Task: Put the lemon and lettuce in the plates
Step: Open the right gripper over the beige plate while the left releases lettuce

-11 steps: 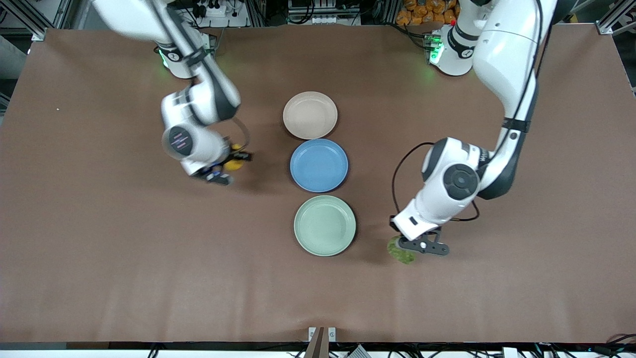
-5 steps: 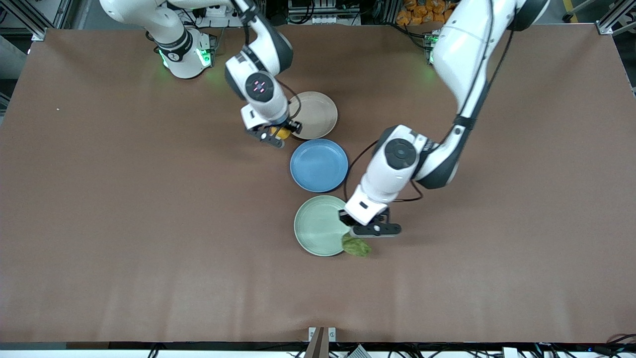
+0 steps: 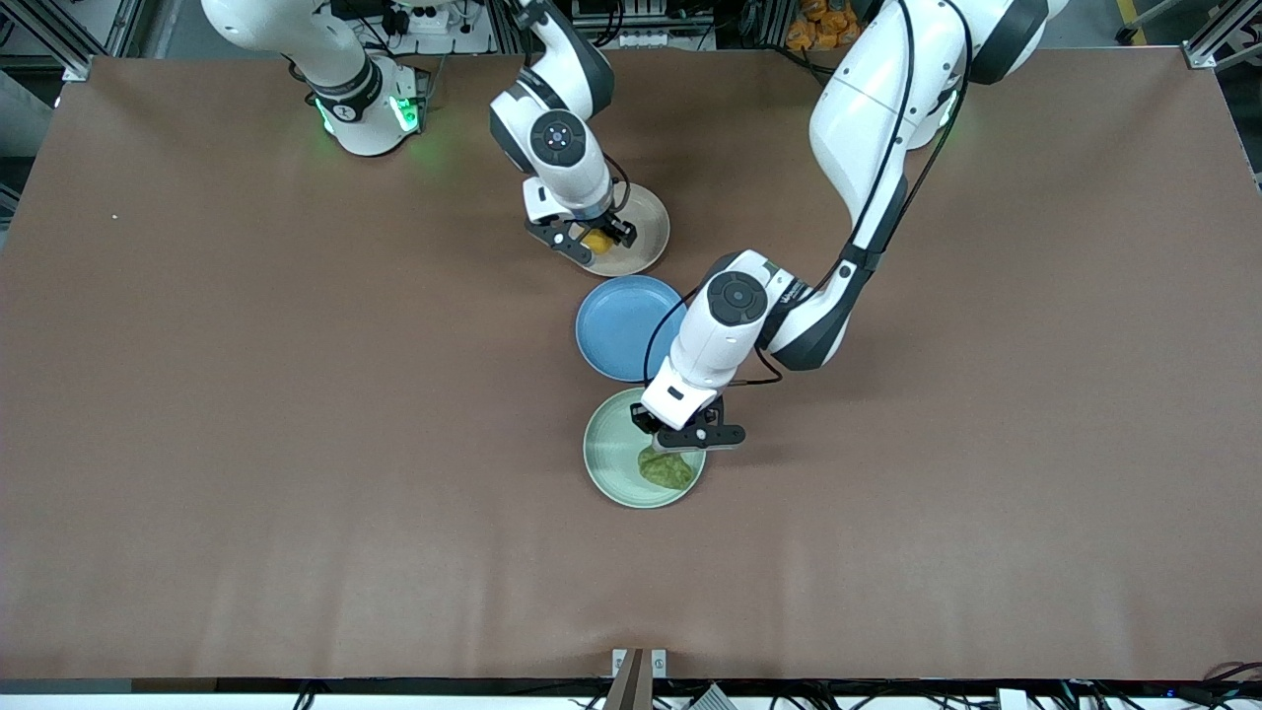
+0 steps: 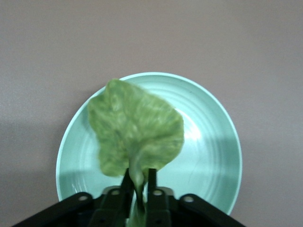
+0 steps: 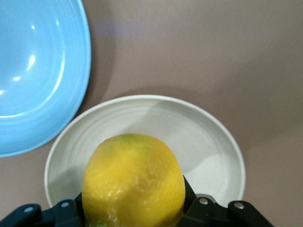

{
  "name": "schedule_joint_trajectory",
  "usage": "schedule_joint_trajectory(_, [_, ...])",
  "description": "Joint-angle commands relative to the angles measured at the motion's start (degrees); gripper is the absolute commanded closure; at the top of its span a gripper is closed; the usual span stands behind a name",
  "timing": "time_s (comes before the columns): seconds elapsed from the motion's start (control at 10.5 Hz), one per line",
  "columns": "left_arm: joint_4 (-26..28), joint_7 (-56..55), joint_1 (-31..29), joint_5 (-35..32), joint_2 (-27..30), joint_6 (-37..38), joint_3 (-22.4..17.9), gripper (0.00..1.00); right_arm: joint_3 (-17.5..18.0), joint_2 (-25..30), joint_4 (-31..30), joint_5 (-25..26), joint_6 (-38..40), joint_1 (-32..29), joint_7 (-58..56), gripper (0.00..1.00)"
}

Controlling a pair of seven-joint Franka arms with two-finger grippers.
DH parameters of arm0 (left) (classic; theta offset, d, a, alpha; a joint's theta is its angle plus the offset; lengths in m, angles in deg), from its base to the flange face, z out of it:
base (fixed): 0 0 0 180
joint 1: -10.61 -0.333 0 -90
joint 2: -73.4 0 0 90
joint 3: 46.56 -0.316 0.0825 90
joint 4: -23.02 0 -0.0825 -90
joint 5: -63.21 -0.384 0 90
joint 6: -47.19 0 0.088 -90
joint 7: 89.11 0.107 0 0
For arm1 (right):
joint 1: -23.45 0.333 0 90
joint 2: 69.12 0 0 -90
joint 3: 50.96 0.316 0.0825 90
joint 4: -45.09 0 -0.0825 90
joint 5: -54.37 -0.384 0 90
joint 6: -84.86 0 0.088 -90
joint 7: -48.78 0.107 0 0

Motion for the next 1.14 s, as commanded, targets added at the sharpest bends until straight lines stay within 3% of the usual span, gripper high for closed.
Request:
schedule_joint_trajectory(0.0, [-0.25, -0.34, 0.78, -3.91, -0.65, -1.55, -0.94, 0.0, -0.58, -1.84, -0.16, -5.04, -2.83, 1.67, 2.39, 0.29])
schedule_joint_trajectory(0.09, [-0.25, -0.51, 0.35, -6.82, -0.04, -1.29, -0.94, 0.0, -0.58, -1.84, -0.16, -5.92, -2.83, 1.85, 5.18, 0.0])
schedule_joint_trajectory(0.66, [-0.07, 0.19, -2.72, -9.83, 11.28, 12.75, -4.19, 0.0, -1.81, -0.7, 2.65, -5.23, -0.99, -2.18, -0.41, 0.0])
schedule_joint_trajectory(1.04, [-0.25, 7.21, -8.87, -9.83, 19.37, 23.55, -3.93, 0.0, -4.53, -0.44, 8.98, -5.14, 13.93, -13.25, -16.71, 0.0])
